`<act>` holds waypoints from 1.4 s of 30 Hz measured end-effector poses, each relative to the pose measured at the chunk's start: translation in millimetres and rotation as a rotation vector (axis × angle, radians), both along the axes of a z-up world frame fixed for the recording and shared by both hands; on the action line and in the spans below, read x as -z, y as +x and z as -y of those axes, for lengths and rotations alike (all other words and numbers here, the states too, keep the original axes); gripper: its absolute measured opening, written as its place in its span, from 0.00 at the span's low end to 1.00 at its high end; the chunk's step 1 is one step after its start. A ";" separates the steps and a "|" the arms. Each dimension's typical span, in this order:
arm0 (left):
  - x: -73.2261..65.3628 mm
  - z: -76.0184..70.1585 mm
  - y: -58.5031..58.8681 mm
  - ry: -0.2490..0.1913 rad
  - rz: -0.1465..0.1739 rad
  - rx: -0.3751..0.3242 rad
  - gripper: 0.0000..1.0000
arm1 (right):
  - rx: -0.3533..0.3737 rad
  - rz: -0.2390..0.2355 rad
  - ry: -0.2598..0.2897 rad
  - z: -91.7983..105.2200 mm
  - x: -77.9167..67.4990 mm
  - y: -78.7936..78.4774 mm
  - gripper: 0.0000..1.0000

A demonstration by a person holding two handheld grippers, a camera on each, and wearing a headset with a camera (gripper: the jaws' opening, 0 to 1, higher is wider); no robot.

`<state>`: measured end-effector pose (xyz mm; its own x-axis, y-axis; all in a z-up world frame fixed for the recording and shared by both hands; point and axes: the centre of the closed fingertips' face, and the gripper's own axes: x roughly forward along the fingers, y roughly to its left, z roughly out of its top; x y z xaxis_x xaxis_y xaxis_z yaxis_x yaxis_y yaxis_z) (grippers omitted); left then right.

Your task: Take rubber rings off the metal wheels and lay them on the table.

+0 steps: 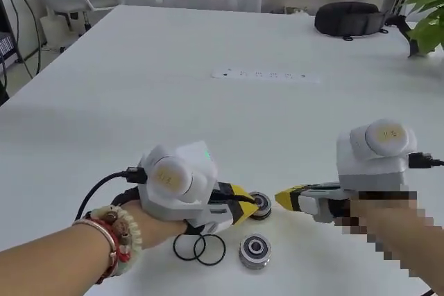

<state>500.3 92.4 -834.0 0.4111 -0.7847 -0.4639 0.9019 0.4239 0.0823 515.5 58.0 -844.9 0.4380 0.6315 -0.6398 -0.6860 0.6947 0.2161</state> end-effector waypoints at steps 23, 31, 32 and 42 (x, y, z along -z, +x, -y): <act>2.2 -1.5 6.8 0.027 -0.012 -0.040 0.10 | -0.164 0.046 -0.084 -16.0 11.9 -15.5 0.00; 0.8 0.2 8.3 -0.010 -0.046 -0.063 0.14 | -0.221 0.090 -0.096 -20.1 9.7 -17.6 0.01; 0.5 1.3 7.7 -0.012 -0.046 -0.058 0.13 | -0.236 0.093 -0.094 -22.4 9.3 -19.5 0.03; 0.0 -4.9 12.5 -0.054 -0.126 -0.125 0.07 | -0.261 0.092 -0.075 -28.5 7.0 -23.8 0.07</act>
<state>512.9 97.3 -834.0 0.4477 -0.7566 -0.4766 0.8439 0.5337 -0.0544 491.7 86.5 -851.9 0.3251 0.6832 -0.6538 -0.8583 0.5034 0.0992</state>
